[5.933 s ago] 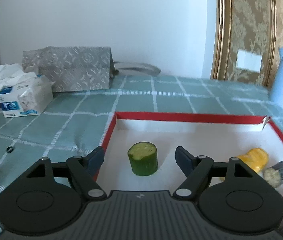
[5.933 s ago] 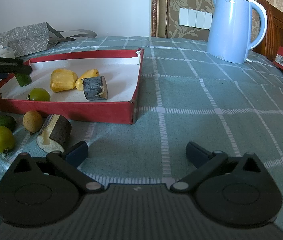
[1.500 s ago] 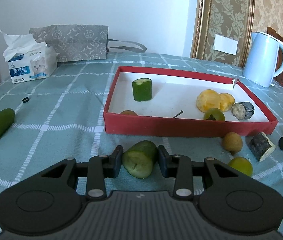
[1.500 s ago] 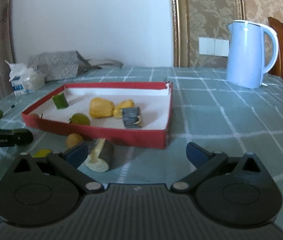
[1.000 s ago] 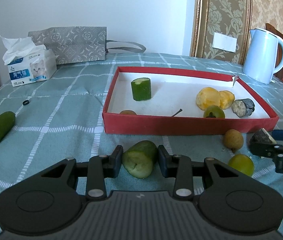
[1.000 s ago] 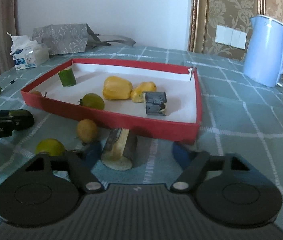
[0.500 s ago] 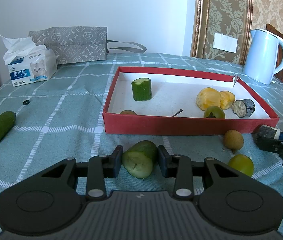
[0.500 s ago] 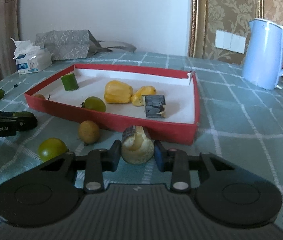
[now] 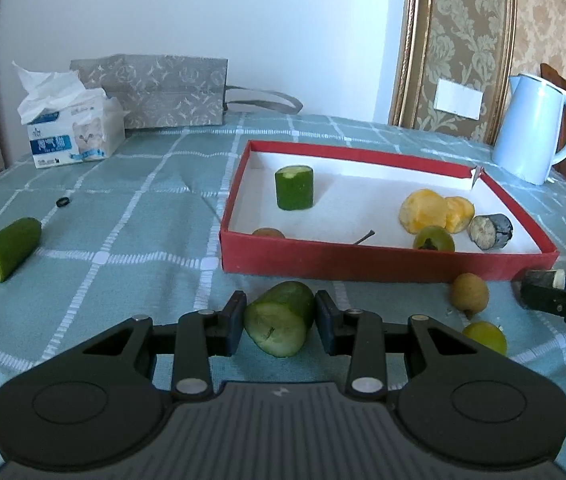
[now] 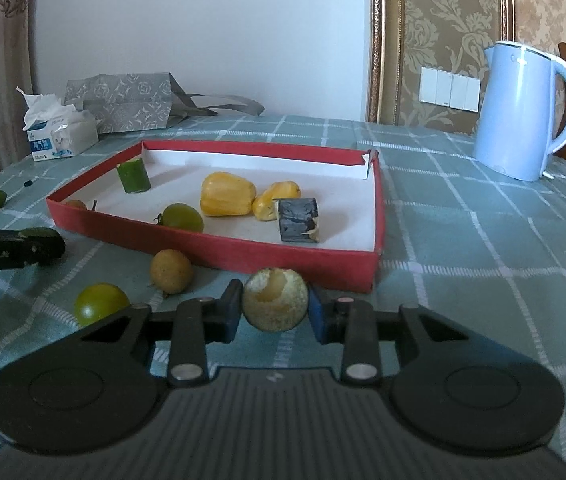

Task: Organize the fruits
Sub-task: 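Grasp the pale round cut fruit with the right tool while the left tool holds the cucumber, then carry the halved cucumber over the red tray with the left tool while the right tool holds the pale fruit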

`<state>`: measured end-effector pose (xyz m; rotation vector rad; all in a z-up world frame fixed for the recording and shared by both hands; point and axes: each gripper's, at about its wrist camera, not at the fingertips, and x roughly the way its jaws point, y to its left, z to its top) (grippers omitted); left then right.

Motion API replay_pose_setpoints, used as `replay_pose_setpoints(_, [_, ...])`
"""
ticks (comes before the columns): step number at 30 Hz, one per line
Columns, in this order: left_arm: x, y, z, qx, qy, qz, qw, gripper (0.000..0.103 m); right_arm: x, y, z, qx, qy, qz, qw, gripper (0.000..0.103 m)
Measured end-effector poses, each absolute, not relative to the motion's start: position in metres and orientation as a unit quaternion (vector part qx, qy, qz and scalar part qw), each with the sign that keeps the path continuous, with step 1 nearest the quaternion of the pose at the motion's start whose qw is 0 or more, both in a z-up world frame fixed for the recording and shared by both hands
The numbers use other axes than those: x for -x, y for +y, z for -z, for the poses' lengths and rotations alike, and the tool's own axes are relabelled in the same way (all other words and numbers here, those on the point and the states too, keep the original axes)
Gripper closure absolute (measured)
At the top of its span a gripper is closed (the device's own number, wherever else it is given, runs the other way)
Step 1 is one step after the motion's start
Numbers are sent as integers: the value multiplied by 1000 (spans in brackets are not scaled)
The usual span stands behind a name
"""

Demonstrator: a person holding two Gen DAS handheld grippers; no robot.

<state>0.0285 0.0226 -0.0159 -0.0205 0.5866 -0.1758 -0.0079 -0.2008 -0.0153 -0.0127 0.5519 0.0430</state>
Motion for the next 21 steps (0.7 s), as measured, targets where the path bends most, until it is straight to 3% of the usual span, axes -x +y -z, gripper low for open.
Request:
replay_pose_setpoints(12, [-28, 18, -5, 13, 257, 95, 962, 67, 9, -196, 17, 22, 271, -19, 962, 71])
replay_pose_setpoints(21, [-86, -17, -20, -4, 262, 110, 959, 67, 8, -196, 18, 16, 280, -24, 960, 71])
